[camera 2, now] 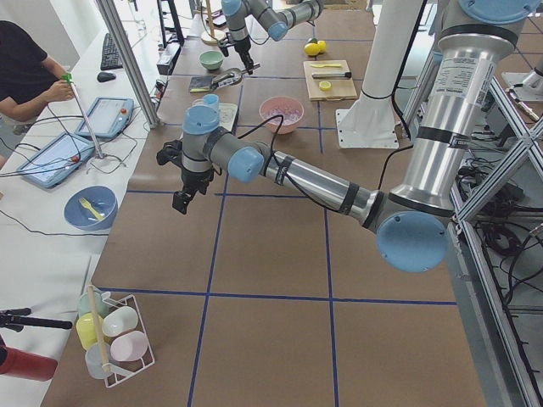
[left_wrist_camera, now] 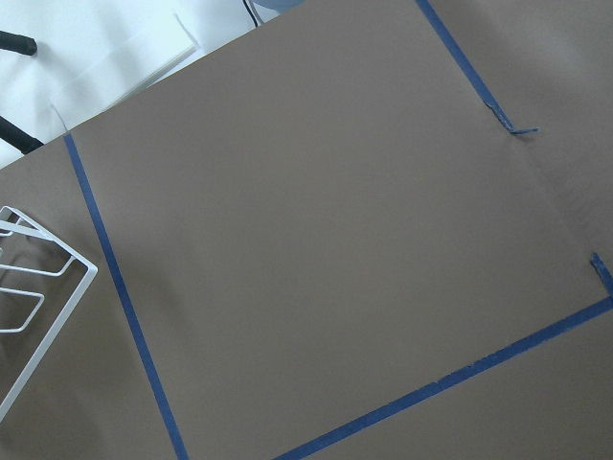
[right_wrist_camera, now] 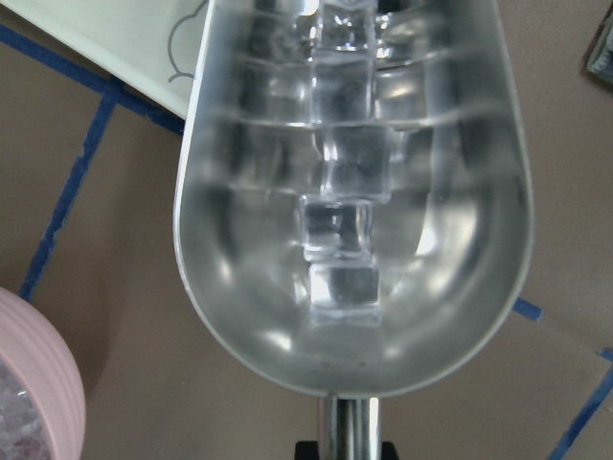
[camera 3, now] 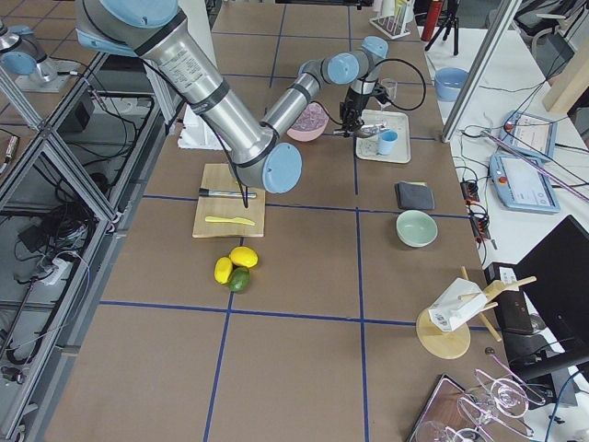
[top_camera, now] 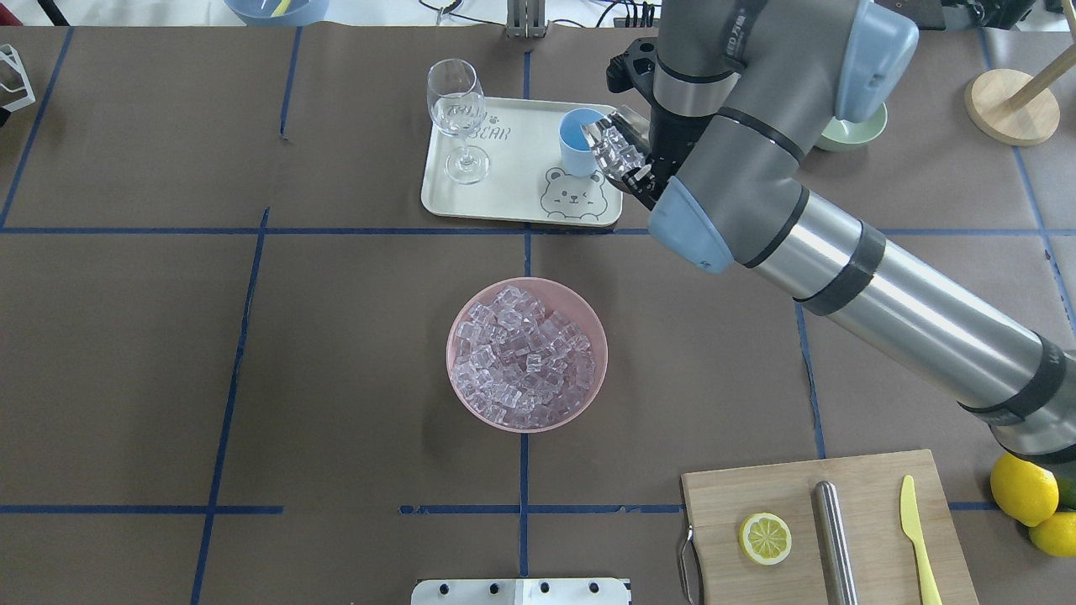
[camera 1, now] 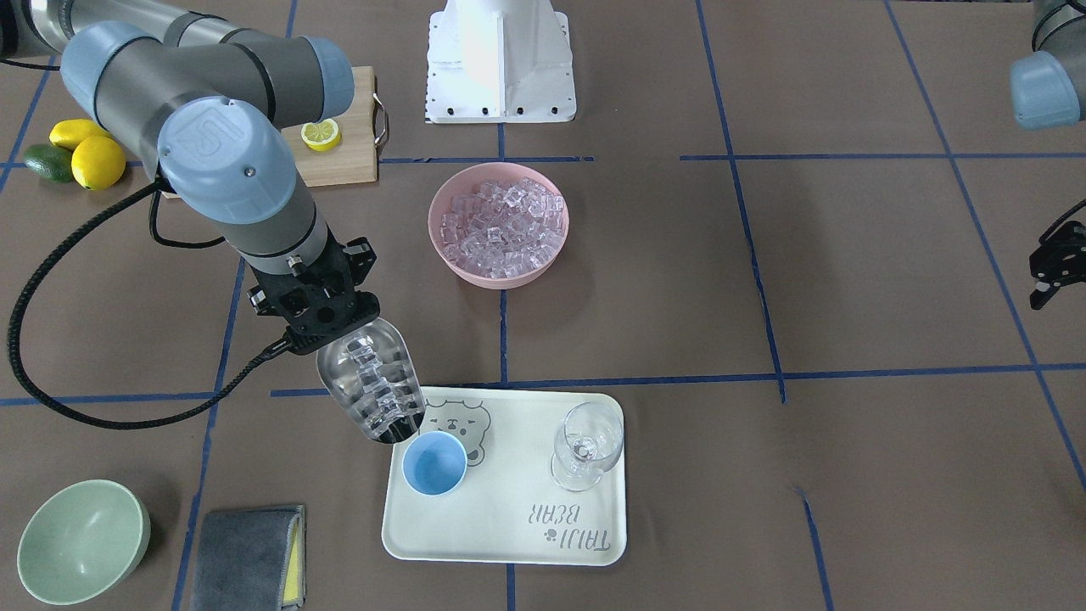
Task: Put ice in cup with scoop
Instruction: 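Tilt the scoop over the blue cup to pour the ice in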
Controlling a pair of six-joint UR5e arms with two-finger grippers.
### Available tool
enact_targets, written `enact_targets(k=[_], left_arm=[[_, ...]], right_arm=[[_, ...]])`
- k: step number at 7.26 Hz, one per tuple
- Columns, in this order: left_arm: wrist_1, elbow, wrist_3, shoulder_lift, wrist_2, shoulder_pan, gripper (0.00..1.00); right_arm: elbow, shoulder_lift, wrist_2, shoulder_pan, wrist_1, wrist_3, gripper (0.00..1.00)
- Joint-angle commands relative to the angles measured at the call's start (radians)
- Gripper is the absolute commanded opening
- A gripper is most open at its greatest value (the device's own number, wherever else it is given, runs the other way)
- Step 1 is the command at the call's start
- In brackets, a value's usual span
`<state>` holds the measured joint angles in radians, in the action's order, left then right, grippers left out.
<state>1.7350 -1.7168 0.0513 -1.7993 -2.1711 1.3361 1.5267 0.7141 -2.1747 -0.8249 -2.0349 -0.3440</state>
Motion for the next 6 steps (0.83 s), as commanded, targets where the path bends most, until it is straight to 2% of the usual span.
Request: enact_targets(k=[1,2,3,6], left_arm=[[0.0,0.003,-0.002,0.0,0.002,0.0,1.0],[0.0,0.006,-0.004,0.0,0.002,0.0,1.0],[0.001,0.011,-0.004,0.0,0.002,0.0,1.0],[0.001,0.009,-0.005,0.0,0.002,0.0,1.0]], right_arm=[[-0.156,-0.153,-0.007,0.004,-0.127,-0.004,0.0],[-0.207,-0.191,-0.017,0.004,-0.151,-0.004,0.0],[-0.217,-0.194,-0.046,0.001,-0.183,-0.003,0.0],[-0.218,-0.208,-0.05,0.0,-0.232,-0.003,0.0]])
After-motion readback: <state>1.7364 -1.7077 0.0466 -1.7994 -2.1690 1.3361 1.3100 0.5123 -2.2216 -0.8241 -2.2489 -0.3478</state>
